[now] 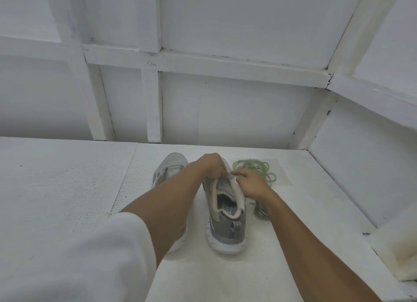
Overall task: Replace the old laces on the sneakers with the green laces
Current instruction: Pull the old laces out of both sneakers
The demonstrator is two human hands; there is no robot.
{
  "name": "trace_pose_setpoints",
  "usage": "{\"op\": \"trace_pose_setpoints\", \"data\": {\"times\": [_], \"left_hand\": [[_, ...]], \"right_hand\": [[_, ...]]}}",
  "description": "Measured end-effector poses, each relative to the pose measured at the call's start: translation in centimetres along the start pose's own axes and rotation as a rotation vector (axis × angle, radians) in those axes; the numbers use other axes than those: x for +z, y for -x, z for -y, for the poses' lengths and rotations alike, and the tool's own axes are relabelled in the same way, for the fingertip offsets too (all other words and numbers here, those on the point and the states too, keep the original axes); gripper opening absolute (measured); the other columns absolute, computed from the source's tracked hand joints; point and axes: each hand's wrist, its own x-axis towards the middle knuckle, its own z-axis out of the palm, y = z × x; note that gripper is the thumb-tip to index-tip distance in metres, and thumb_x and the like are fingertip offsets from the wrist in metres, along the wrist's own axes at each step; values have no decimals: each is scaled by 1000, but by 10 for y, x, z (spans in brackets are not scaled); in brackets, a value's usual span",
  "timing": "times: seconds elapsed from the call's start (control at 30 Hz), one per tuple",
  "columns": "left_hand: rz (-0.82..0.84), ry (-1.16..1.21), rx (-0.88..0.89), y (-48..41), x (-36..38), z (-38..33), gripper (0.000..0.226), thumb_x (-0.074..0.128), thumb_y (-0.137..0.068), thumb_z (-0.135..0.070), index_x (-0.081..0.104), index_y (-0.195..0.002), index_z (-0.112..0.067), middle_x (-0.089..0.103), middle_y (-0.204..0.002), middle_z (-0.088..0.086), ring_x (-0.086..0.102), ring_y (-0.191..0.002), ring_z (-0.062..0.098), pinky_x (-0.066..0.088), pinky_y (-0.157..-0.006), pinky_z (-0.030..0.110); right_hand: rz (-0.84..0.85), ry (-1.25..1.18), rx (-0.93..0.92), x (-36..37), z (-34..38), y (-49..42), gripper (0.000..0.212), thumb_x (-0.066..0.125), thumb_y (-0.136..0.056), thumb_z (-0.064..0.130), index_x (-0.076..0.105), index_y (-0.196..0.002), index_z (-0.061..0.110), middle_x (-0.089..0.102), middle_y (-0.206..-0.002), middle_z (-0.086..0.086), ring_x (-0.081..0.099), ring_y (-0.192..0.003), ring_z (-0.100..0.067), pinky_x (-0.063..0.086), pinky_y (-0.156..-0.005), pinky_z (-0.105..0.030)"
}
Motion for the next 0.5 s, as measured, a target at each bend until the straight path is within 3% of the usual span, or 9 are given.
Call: {"op": "trace_pose_setpoints", "data": {"times": [0.13,0.27,0.4,0.43,0.5], "left_hand": [[18,-48,21,1,2,-1,26,67,-86,-30,74,-105,-14,70,-108,5,59,-95,22,47,-78,28],[-64,-43,-36,6,-6,4,29,50,-95,-20,65,-110,-1,65,-113,14,59,-106,30,42,-75,28],[-89,-68,-217,9,-18,18,19,44,-91,-4,61,-82,-1,58,-71,5,63,-73,26,43,-60,21],[-126,-78,-211,7,-20,17,19,43,-92,-5,59,-83,0,61,-75,8,64,-74,28,47,-64,24],[-209,-99,-137,3,-24,9,24,45,-94,-14,62,-100,1,64,-100,13,62,-97,31,47,-77,30]], "right_hand": [[-60,-126,45,9,-4,3,39,37,-97,7,62,-126,12,56,-135,-5,50,-117,-18,37,-88,-24],[-94,-231,70,14,-8,3,37,37,-96,7,69,-114,14,65,-117,-4,58,-94,-13,47,-74,-26],[-134,-288,103,17,-9,4,36,37,-96,8,68,-115,15,64,-103,1,55,-80,-6,45,-71,-24],[-141,-289,102,18,-8,4,36,37,-97,8,67,-116,14,62,-101,2,53,-79,-4,44,-68,-22],[-141,-280,93,19,-7,4,37,37,-96,8,67,-117,14,61,-100,4,53,-80,-5,44,-67,-23]]}}
